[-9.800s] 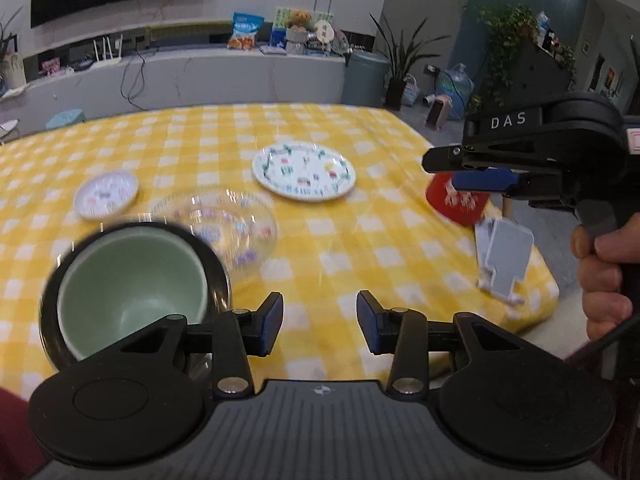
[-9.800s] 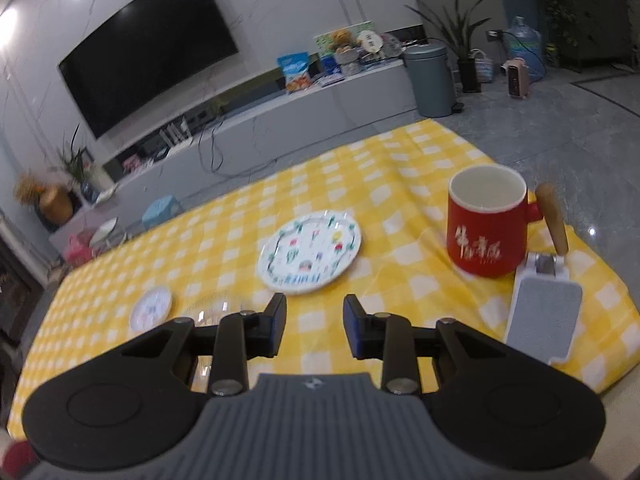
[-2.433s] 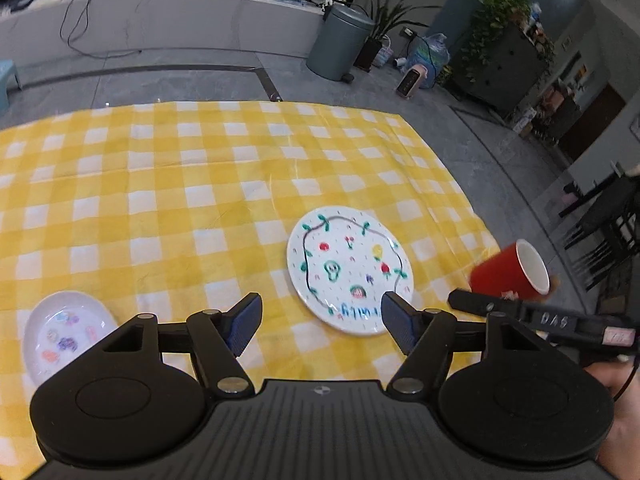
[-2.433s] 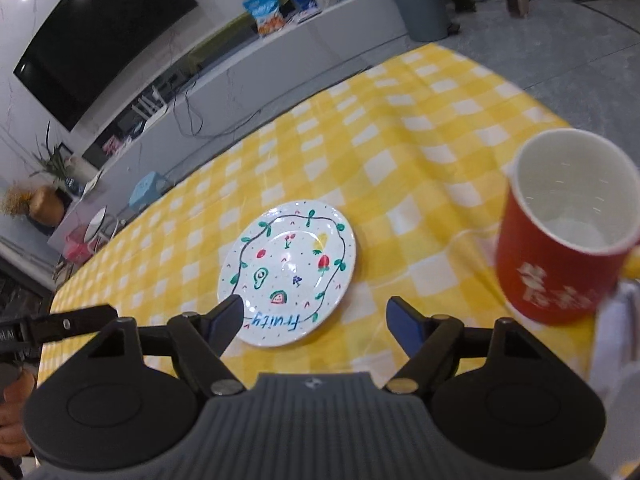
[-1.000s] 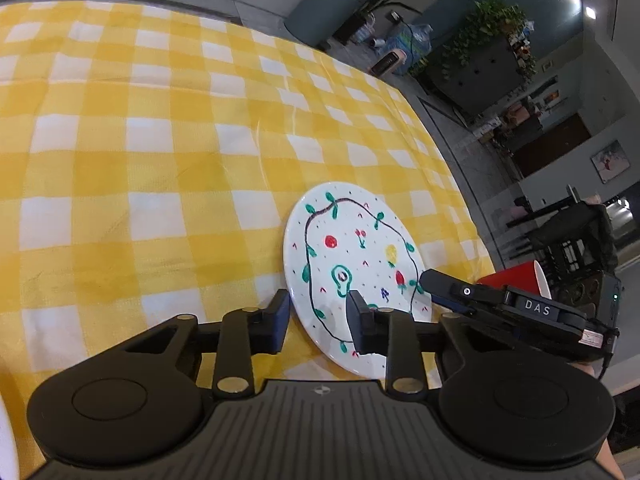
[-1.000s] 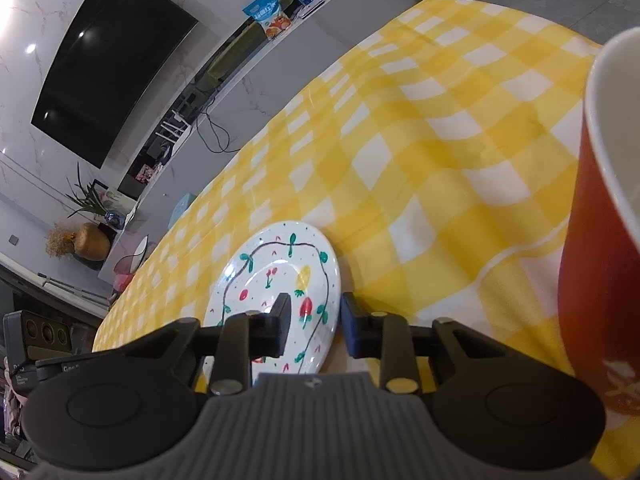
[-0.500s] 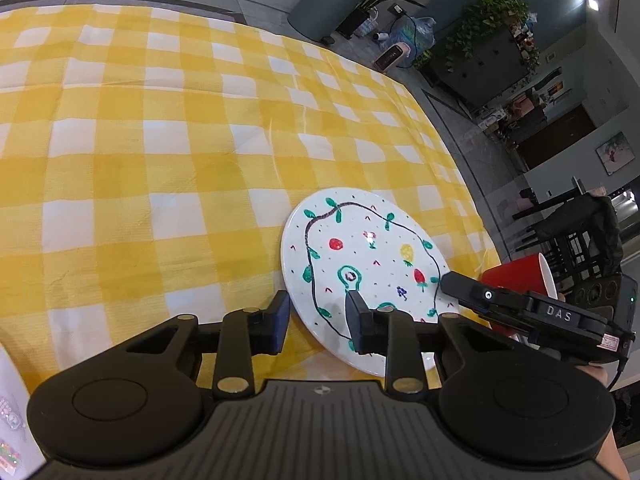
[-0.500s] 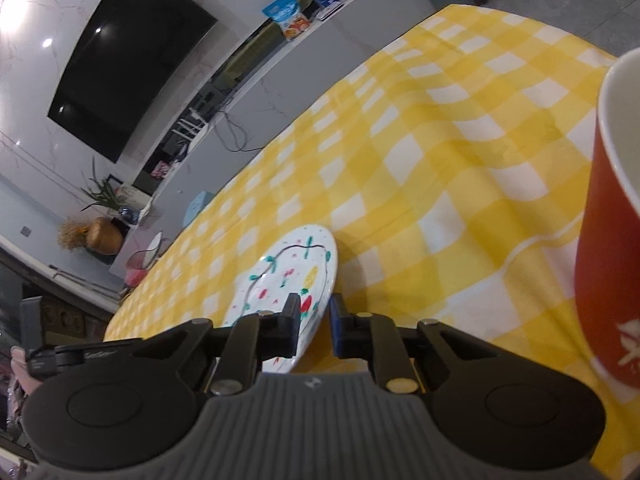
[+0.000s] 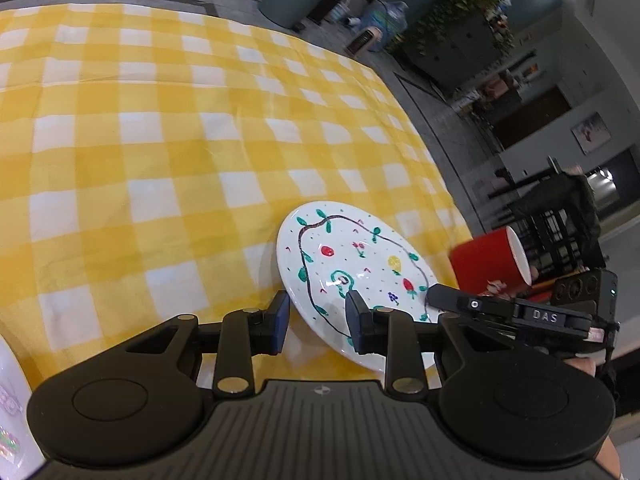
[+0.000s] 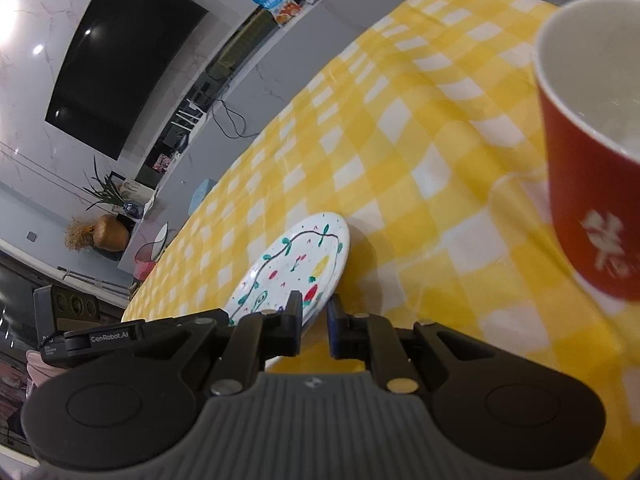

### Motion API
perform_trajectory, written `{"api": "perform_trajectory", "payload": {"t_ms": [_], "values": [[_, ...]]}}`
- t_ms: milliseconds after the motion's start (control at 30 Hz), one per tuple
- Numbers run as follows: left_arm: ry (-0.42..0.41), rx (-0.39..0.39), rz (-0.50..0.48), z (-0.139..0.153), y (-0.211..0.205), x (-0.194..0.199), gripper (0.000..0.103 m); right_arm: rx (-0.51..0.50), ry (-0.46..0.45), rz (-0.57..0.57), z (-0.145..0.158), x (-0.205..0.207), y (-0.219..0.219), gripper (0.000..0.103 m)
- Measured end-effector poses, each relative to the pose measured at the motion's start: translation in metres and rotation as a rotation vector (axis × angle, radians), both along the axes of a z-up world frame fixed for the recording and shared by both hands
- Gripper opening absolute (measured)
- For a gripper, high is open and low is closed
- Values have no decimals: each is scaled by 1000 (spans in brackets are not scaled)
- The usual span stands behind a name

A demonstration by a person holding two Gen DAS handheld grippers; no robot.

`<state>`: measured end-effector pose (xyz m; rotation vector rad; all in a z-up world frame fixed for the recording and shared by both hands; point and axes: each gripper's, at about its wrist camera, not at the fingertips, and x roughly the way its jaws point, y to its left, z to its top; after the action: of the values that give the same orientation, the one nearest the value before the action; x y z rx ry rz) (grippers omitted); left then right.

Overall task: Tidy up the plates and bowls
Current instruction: 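Close the left gripper on the fruity plate rim, then lift the fruity plate with the left gripper and carry it over the glass plate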

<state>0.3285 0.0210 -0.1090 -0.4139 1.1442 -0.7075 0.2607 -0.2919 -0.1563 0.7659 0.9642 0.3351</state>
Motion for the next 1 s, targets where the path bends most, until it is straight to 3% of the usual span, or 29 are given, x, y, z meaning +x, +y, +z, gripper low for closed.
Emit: {"api": "perform_trajectory", "payload": {"t_ms": [233,567,1000], "values": [[30,-69,-56,7,-3,-13,33,62,65,-41,-4,-17,-14,11],[69,-97,-183,10,-19,-36,33,88,47,-24,11,-57,-16,12],[84,-34,-273,14,-34,-53,33,113,45,4,18,-105,-10,14]]}}
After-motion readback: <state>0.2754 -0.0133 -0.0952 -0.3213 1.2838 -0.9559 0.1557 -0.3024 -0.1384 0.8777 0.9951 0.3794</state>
